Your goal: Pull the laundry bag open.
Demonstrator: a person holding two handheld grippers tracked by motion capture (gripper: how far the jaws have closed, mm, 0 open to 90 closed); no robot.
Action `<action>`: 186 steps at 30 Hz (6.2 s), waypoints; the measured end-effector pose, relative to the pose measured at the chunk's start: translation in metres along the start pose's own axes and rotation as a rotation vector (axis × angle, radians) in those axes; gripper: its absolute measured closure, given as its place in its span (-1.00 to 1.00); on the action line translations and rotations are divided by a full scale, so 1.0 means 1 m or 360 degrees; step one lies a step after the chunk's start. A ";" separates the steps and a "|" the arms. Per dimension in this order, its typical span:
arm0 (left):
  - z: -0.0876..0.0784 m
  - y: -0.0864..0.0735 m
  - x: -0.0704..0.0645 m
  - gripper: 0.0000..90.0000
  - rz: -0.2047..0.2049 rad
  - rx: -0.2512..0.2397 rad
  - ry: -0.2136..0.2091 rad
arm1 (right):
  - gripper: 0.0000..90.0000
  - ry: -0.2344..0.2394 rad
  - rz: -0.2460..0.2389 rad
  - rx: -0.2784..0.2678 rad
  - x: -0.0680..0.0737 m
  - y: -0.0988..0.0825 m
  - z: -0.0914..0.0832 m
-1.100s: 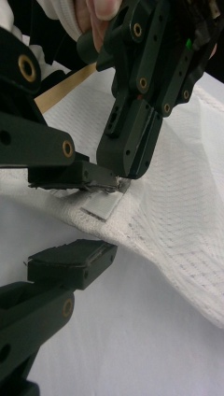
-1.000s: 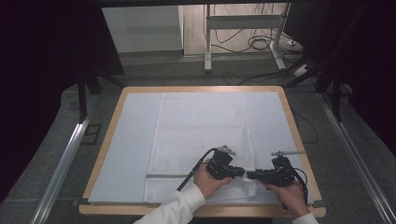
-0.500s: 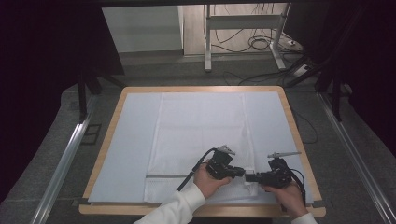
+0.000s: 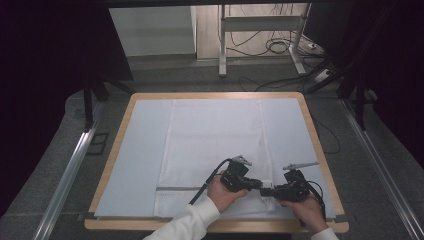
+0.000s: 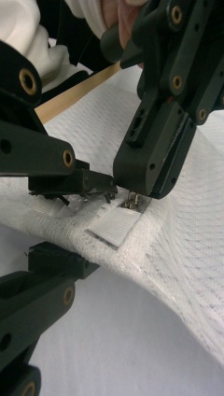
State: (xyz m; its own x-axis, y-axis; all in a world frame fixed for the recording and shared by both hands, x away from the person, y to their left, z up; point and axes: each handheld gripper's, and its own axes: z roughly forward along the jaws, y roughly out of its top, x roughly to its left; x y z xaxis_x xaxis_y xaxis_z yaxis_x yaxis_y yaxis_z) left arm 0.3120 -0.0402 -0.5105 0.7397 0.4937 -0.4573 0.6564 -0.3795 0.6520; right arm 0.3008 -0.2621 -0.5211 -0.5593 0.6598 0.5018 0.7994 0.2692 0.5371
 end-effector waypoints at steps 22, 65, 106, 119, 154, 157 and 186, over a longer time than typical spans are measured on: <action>0.000 -0.001 0.001 0.94 -0.0004 0.0002 0.0006 | 0.93 -0.0030 -0.0040 0.0012 0.002 0.000 0.000; -0.023 -0.018 0.025 0.95 -0.0057 0.0008 0.0040 | 0.94 -0.0011 -0.0032 -0.0039 -0.002 -0.001 -0.007; -0.036 -0.026 0.035 0.95 -0.0074 0.0026 0.0072 | 0.94 -0.0006 -0.0048 -0.0047 -0.002 -0.003 -0.009; -0.048 -0.032 0.044 0.94 -0.0110 0.0021 0.0088 | 0.94 -0.0016 -0.0051 -0.0045 -0.002 -0.003 -0.010; -0.071 -0.046 0.057 0.94 -0.0134 0.0013 0.0144 | 0.94 -0.0016 -0.0058 -0.0036 -0.001 -0.004 -0.009; -0.072 -0.048 0.059 0.94 -0.0147 0.0011 0.0153 | 0.94 -0.0023 -0.0060 -0.0033 -0.001 -0.004 -0.009; -0.098 -0.060 0.077 0.94 -0.0215 -0.0016 0.0211 | 0.94 -0.0042 -0.0054 -0.0050 -0.005 -0.006 -0.015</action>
State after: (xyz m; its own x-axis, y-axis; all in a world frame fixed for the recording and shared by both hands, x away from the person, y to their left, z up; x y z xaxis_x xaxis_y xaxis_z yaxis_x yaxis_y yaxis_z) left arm 0.3150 0.0973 -0.5258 0.6186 0.6384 -0.4579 0.7462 -0.2952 0.5967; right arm 0.2956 -0.2771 -0.5163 -0.5797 0.6691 0.4651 0.7726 0.2698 0.5748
